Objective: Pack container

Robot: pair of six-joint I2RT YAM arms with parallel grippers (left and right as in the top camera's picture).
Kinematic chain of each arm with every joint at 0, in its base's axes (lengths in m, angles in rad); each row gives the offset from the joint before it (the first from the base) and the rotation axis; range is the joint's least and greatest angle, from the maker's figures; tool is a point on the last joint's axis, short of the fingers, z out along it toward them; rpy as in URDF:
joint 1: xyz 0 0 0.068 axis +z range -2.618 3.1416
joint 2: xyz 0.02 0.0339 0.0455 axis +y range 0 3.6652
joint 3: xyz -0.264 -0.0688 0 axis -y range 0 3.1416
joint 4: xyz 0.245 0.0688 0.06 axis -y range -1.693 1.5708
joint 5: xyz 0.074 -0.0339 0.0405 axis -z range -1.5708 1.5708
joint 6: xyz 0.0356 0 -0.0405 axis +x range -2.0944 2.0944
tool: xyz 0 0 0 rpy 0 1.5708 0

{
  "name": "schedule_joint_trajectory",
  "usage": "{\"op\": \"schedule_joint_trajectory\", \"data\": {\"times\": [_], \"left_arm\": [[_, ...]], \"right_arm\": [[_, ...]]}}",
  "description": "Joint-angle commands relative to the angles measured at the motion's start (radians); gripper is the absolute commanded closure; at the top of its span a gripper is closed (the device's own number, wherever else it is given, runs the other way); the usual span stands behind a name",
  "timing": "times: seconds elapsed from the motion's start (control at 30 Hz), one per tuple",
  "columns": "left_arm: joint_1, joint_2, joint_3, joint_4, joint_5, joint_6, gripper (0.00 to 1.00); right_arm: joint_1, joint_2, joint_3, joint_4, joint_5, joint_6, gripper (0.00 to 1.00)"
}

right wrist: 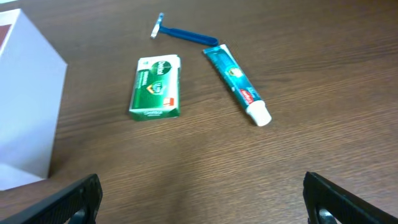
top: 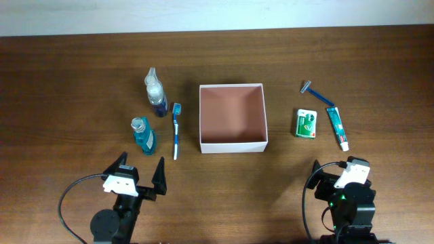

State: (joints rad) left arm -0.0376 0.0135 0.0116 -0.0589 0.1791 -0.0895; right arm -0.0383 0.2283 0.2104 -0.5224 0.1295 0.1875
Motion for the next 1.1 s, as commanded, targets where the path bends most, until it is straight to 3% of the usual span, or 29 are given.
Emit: {"op": "schedule_joint_trajectory", "data": {"times": [0.0, 1.07], "left_arm": [[-0.003, -0.008, -0.002, -0.006, -0.003, 0.016, 0.00], [-0.003, -0.008, 0.000, 0.022, 0.028, 0.016, 0.01]], "right_arm": [[0.004, -0.004, -0.004, 0.016, -0.028, 0.011, 0.01], [0.004, -0.010, -0.005, 0.017, -0.002, 0.001, 0.01]]}}
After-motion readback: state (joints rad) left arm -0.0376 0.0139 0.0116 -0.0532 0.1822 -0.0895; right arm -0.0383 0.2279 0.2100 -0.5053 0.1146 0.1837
